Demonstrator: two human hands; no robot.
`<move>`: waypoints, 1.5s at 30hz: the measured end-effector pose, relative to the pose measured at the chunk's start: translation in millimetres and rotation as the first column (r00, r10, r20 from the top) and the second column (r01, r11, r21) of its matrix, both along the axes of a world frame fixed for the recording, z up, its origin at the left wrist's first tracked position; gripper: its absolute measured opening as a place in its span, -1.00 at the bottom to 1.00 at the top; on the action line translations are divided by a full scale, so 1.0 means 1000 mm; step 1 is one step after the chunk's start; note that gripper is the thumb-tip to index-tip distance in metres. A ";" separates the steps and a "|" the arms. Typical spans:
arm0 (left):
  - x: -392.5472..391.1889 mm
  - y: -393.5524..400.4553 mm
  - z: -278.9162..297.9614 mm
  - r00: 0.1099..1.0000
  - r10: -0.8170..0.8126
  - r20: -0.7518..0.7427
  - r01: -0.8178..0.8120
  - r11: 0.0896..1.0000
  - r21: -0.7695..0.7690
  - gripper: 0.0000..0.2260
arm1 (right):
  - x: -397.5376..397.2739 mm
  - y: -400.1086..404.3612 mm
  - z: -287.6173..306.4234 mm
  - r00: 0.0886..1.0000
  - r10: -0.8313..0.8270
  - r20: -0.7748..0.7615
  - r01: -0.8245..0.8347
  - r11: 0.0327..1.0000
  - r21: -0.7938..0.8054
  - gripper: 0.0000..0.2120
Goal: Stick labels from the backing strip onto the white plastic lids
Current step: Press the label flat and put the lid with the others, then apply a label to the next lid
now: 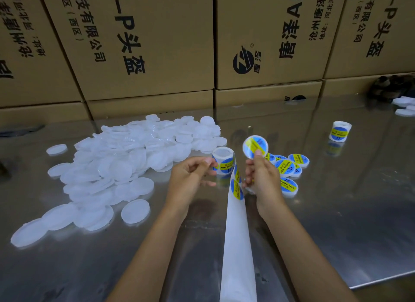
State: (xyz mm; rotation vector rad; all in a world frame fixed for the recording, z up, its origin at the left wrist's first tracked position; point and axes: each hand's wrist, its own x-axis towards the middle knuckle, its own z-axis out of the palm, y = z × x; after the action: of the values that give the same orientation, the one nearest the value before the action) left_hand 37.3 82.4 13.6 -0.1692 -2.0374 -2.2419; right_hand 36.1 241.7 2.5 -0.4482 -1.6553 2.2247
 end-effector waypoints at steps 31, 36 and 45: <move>0.004 -0.090 0.001 0.906 0.399 -0.140 -0.165 0.027 -0.986 -0.69 | 0.005 -0.004 -0.003 0.995 0.103 -0.003 -0.100 0.967 0.233 -0.83; 0.000 -0.090 -0.003 0.919 0.374 -0.123 -0.141 0.020 -0.990 -0.58 | 0.004 -0.008 -0.007 0.976 0.217 0.000 -0.197 0.890 0.412 -0.78; -0.010 -0.079 -0.013 0.972 0.195 -0.133 -0.176 0.225 -0.958 -0.49 | 0.014 -0.018 -0.018 0.911 0.411 0.035 -0.253 0.491 0.834 -0.64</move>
State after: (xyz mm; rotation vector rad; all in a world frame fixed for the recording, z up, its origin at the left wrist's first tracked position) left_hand 27.5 3.6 0.8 0.0264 -2.9216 -0.4807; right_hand 49.6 223.4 -15.8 0.3523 -2.5803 1.3061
